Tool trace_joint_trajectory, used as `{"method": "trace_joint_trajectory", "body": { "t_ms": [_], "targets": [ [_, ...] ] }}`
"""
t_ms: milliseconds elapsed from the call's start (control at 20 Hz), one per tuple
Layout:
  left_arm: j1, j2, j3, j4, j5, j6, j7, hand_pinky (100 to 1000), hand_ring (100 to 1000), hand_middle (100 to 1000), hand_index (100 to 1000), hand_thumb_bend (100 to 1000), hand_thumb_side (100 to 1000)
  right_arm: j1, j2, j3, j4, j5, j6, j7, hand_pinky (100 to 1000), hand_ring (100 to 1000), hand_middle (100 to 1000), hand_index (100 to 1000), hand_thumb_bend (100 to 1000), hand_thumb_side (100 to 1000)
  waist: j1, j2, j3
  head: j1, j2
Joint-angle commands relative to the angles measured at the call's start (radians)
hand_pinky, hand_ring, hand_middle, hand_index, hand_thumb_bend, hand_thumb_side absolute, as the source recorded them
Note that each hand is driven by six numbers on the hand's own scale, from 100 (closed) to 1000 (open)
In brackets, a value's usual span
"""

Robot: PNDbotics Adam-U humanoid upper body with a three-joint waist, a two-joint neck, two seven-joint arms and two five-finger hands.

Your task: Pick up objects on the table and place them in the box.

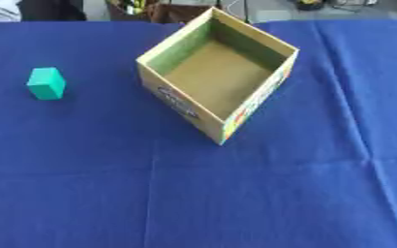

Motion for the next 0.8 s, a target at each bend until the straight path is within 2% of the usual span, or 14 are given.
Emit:
{"method": "trace_joint_trajectory", "body": {
  "t_ms": [50, 250, 400, 450, 550, 650, 750, 800],
  "targets": [
    [-0.073, 0.131, -0.025, 0.066, -0.073, 0.011, -0.105, 837, 825, 854, 996, 226, 1000, -0.003, -0.034, -0.001, -0.014, -0.009, 0.000, 0.007, 733, 746, 654, 735, 100, 990, 0.002, -0.023, -0.003, 0.002, 0.007],
    [-0.175, 0.214, -0.084, 0.191, -0.148, -0.035, -0.268, 866, 867, 882, 1000, 224, 1000, -0.002, -0.037, 0.003, -0.014, -0.010, -0.001, 0.012, 733, 746, 654, 735, 100, 990, 0.003, -0.026, -0.007, 0.005, 0.006],
    [-0.263, 0.246, -0.151, 0.300, -0.197, -0.105, -0.410, 895, 914, 905, 1000, 303, 1000, -0.002, -0.040, 0.007, -0.014, -0.012, -0.001, 0.017, 734, 746, 653, 735, 100, 989, 0.005, -0.028, -0.010, 0.007, 0.001],
    [-0.295, 0.249, -0.171, 0.340, -0.217, -0.128, -0.453, 896, 920, 904, 1000, 356, 1000, -0.002, -0.040, 0.009, -0.014, -0.013, -0.002, 0.019, 734, 746, 653, 735, 100, 989, 0.005, -0.028, -0.010, 0.007, -0.001],
    [-0.351, 0.244, -0.203, 0.414, -0.266, -0.168, -0.516, 898, 933, 906, 1000, 384, 1000, -0.002, -0.041, 0.011, -0.014, -0.014, -0.003, 0.022, 734, 747, 653, 735, 100, 988, 0.006, -0.028, -0.009, 0.007, -0.004],
    [-0.395, 0.229, -0.227, 0.480, -0.313, -0.198, -0.559, 913, 964, 954, 1000, 424, 1000, -0.002, -0.040, 0.012, -0.014, -0.015, -0.003, 0.025, 734, 746, 652, 734, 100, 985, 0.006, -0.028, -0.009, 0.007, -0.006],
    [-0.432, 0.209, -0.250, 0.545, -0.355, -0.219, -0.596, 911, 967, 948, 1000, 463, 1000, -0.002, -0.040, 0.014, -0.014, -0.016, -0.003, 0.027, 734, 746, 651, 734, 100, 984, 0.006, -0.027, -0.009, 0.007, -0.005],
    [-0.449, 0.199, -0.260, 0.576, -0.377, -0.229, -0.612, 911, 968, 946, 1000, 518, 1000, -0.001, -0.040, 0.014, -0.014, -0.016, -0.003, 0.028, 734, 746, 650, 733, 100, 983, 0.007, -0.027, -0.008, 0.007, -0.006]
  ]
}}
